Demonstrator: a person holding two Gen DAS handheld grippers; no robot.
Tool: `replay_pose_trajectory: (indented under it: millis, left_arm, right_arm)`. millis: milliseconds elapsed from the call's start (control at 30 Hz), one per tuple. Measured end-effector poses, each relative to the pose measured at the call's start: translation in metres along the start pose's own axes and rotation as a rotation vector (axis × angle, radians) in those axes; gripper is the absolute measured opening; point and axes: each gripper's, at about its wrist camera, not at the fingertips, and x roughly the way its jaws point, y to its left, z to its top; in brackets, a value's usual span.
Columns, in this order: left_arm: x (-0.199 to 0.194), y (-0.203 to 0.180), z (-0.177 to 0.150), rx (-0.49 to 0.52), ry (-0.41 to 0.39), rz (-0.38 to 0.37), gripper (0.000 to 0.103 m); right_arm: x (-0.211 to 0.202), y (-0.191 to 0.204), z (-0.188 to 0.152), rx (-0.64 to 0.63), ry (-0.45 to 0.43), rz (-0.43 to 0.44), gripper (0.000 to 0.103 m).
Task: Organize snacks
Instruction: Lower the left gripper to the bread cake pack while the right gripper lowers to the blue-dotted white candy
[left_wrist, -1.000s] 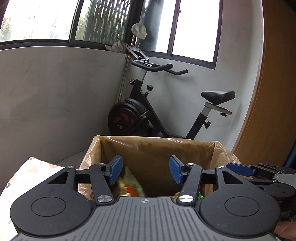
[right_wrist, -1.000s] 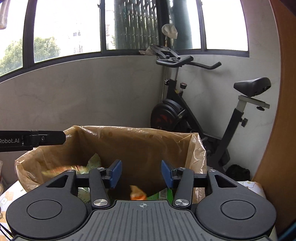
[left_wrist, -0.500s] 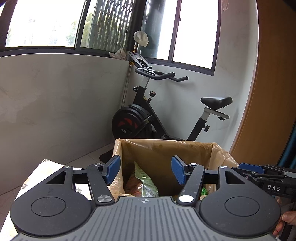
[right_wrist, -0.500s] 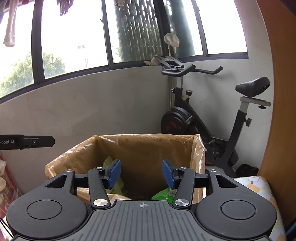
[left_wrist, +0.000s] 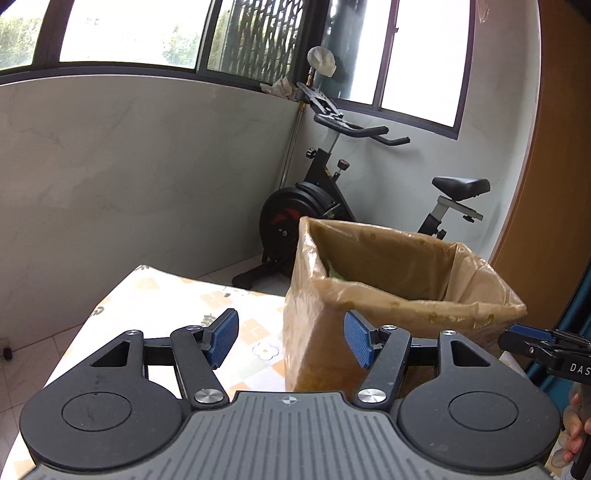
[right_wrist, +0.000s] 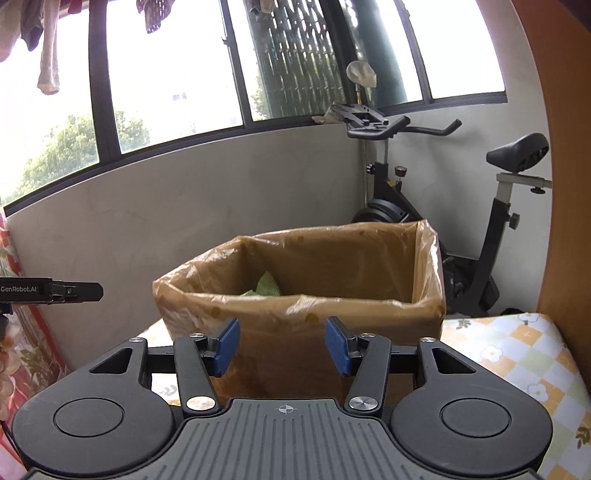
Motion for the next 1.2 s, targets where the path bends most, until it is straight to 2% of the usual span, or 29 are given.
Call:
replay_pose_trajectory:
  millis: [267, 533, 600, 867, 1200]
  left_arm:
    - [0.006, 0.02, -0.053, -0.088, 0.113, 0.037, 0.066]
    - [0.016, 0.009, -0.106, -0.078, 0.258, 0.018, 0.066]
    - [0.018, 0.008, -0.115, -0.087, 0.286, 0.002, 0.066]
    - [0.016, -0.004, -0.139, -0.088, 0.331, -0.032, 0.066]
    - [0.026, -0.014, -0.148, -0.087, 0.372, -0.039, 0.066]
  right_arm:
    - [0.013, 0.011, -0.061, 0.023, 0.16, -0.003, 0.048]
    - [0.025, 0.035, -0.119, 0.011, 0.379, 0.045, 0.05]
    - [0.03, 0.042, -0.123, -0.007, 0.416, 0.059, 0.055]
    - [0.04, 0.063, -0.128, -0.09, 0.489, 0.095, 0.058]
    - [0.053, 0.06, -0.148, -0.038, 0.626, 0.123, 0.058]
